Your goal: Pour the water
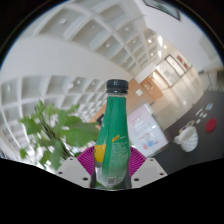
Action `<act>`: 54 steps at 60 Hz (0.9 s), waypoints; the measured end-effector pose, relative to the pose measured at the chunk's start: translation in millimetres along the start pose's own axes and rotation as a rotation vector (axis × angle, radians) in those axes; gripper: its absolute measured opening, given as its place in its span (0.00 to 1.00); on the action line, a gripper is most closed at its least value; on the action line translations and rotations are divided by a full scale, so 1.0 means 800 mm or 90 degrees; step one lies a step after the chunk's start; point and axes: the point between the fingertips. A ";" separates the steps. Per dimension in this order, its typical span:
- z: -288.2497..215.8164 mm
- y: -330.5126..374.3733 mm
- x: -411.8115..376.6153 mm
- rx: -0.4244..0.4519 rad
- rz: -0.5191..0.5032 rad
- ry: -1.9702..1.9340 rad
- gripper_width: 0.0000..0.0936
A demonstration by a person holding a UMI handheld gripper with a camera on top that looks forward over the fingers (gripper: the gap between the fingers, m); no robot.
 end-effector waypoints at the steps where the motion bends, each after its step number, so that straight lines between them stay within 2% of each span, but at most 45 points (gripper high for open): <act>1: -0.007 -0.006 -0.006 0.005 -0.019 -0.032 0.43; 9: -0.074 -0.057 -0.024 0.052 -0.172 -0.338 0.43; 15: -0.112 -0.097 0.017 0.104 -0.228 -0.563 0.43; 20: -0.123 -0.116 0.066 0.139 -0.237 -0.718 0.43; 27: -0.098 -0.143 0.142 0.164 -0.221 -0.891 0.44; 30: -0.084 -0.140 0.167 0.173 -0.193 -0.945 0.43; 36: -0.054 -0.157 0.201 0.162 -0.158 -0.968 0.43; 39: -0.051 -0.138 0.196 0.157 -0.159 -0.965 0.43; 47: -0.049 -0.157 0.193 0.127 -0.165 -0.968 0.43; 48: -0.051 -0.128 0.186 0.121 -0.165 -0.964 0.43; 49: -0.049 -0.156 0.186 0.115 -0.165 -0.957 0.43; 54: -0.071 -0.150 0.166 0.088 -0.173 -0.886 0.43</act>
Point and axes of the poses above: the point between the fingertips, and its own axes, seen from behind it with the camera up: x to the right, z down, y backward, against the way the camera looks, and after that the axes turned 7 degrees about y, right-handed
